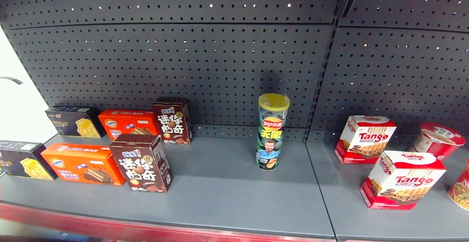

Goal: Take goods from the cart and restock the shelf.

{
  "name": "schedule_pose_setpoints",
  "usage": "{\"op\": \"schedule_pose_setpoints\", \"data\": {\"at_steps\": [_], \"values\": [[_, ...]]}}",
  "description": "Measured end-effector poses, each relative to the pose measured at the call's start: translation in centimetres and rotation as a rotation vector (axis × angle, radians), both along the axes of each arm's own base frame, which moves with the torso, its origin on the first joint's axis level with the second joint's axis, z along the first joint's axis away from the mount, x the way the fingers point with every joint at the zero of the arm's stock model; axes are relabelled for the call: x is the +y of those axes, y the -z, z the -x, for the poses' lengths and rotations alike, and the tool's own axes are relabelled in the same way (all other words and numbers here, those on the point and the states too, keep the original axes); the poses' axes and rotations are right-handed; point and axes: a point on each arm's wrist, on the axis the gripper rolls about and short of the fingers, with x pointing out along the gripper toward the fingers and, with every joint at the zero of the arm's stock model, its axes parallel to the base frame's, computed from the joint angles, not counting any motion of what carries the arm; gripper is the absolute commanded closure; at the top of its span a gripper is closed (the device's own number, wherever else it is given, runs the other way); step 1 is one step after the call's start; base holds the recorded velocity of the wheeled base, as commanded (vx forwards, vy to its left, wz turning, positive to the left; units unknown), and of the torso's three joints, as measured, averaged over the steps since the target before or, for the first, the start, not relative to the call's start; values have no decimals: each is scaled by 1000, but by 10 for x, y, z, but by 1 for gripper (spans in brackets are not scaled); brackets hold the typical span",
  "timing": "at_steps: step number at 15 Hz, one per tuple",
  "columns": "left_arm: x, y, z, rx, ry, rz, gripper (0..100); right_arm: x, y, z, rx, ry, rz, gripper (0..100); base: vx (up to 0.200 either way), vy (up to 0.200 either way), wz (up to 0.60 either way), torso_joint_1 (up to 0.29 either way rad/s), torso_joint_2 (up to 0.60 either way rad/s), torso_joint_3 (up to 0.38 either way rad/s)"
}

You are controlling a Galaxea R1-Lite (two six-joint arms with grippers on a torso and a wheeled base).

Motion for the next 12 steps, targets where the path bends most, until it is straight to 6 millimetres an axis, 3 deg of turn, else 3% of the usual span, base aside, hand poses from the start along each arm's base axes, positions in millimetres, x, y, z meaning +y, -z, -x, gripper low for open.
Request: {"op": "schedule_pose_setpoints", "data": {"at_steps": [2,12], "values": [[0,0,1,-5,0,0,100,0,0,0,0,0,0,0,0,0,-300,4,-1,-1],[-1,-5,12,-86,-9,-8,100,0,0,0,0,-1,0,0,0,0,0,0,0,0]]}}
